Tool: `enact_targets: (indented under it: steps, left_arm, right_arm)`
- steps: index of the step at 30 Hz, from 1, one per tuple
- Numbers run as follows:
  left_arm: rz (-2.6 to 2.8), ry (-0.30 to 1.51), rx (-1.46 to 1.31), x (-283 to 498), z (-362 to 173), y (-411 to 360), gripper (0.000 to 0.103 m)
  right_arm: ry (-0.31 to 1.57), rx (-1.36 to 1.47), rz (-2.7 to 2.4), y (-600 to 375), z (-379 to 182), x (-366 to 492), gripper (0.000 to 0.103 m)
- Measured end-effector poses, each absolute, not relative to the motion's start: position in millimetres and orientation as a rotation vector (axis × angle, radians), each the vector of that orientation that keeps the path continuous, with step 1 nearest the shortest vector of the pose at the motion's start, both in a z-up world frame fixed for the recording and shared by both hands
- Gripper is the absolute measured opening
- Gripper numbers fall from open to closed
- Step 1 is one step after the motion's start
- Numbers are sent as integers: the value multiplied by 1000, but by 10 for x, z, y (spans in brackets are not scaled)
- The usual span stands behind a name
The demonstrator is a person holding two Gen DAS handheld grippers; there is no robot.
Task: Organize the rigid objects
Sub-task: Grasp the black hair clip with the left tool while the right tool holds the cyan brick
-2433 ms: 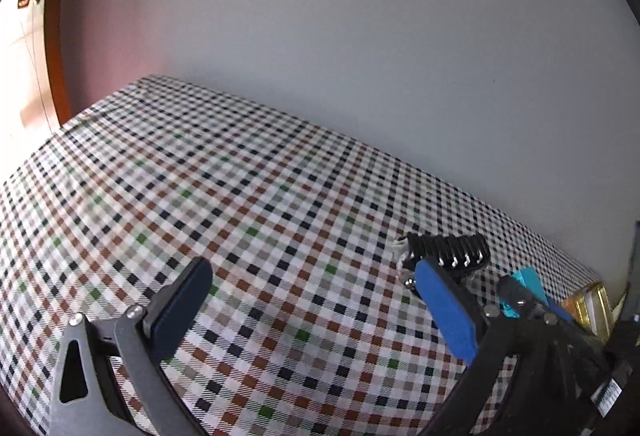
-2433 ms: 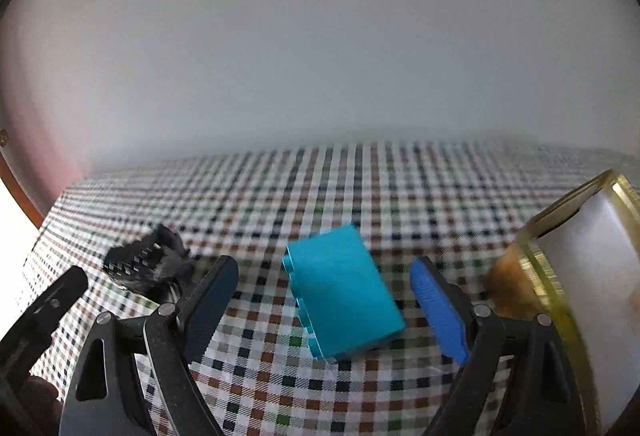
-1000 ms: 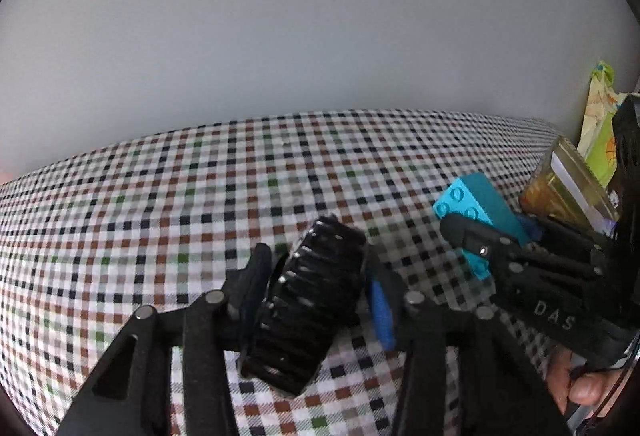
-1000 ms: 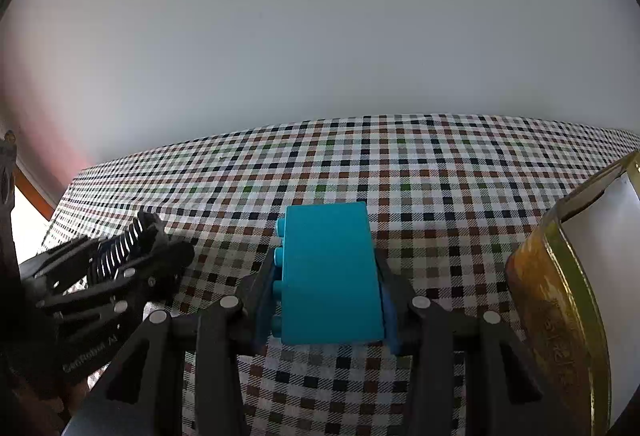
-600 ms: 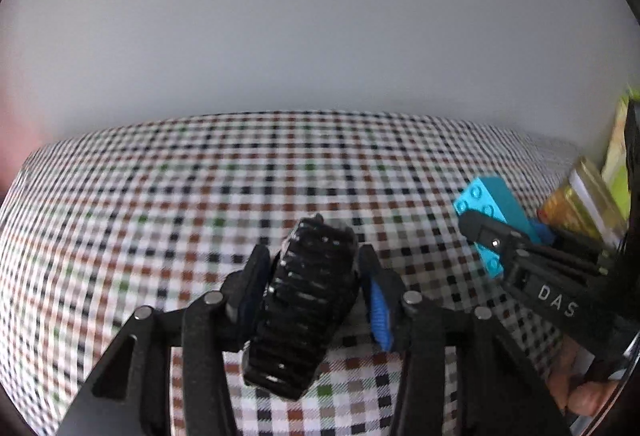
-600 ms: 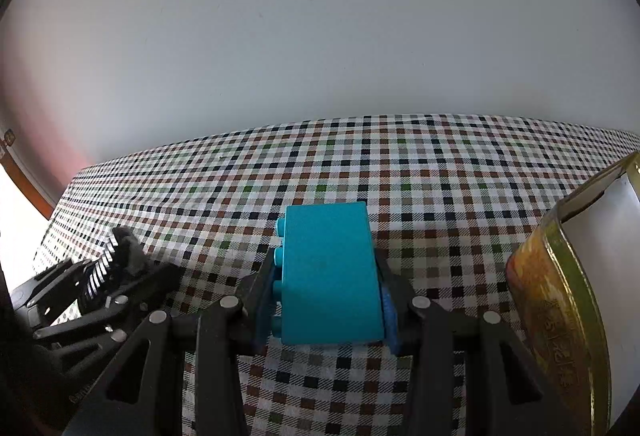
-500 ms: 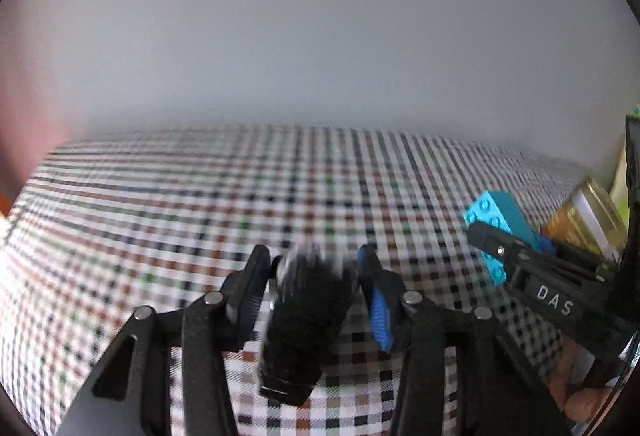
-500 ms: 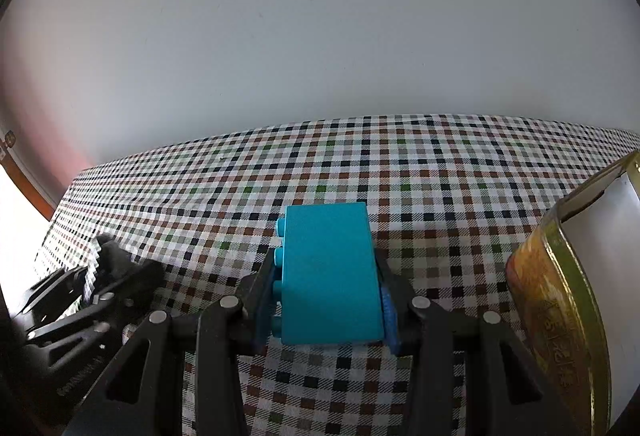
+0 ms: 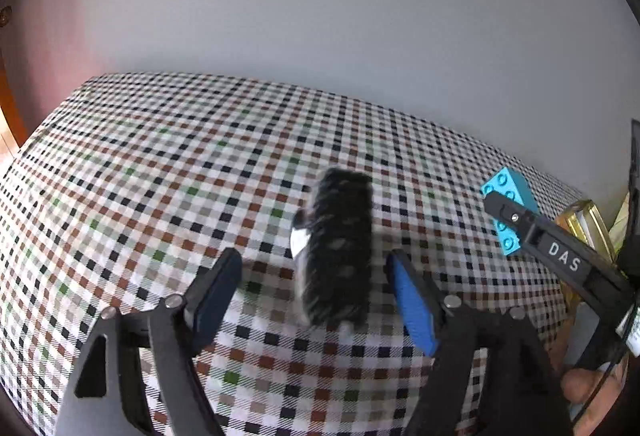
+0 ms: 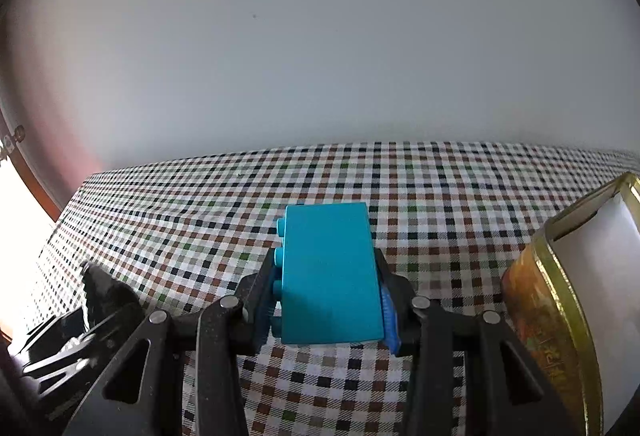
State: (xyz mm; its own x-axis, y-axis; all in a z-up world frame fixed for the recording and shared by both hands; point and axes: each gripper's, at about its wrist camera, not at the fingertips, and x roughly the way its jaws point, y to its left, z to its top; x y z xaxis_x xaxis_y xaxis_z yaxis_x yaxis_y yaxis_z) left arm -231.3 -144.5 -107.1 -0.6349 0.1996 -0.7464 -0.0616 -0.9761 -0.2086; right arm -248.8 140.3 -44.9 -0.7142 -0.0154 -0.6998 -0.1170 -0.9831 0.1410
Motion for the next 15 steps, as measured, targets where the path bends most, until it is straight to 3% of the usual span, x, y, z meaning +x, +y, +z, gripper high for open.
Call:
enact_targets:
  steps: [3,11,13,14,15]
  left_arm:
    - [2720,-274,-1267,-2261,-1107,-1562,68]
    - [2719,-288,-1263,-2474,-993,-1672,68]
    - [2697,-299,-1247,-2539,-989,-1604,52]
    - [2679,-304,-1249,-2620,-960,-1584,36]
    - [2675,-299,-1251,-2688,-998,-1612,36]
  right_arm:
    - [301,-1177,2835,1429,-486,-2531,46]
    - [291,-1178,2837,1499,-616,-2686,46]
    - [291,-1179,2838,1504,-616,-2678,46]
    - [288,-1177,2838,1479,-612,-2690,46]
    - [285,-1176,2843,1528,-636,-2674,46]
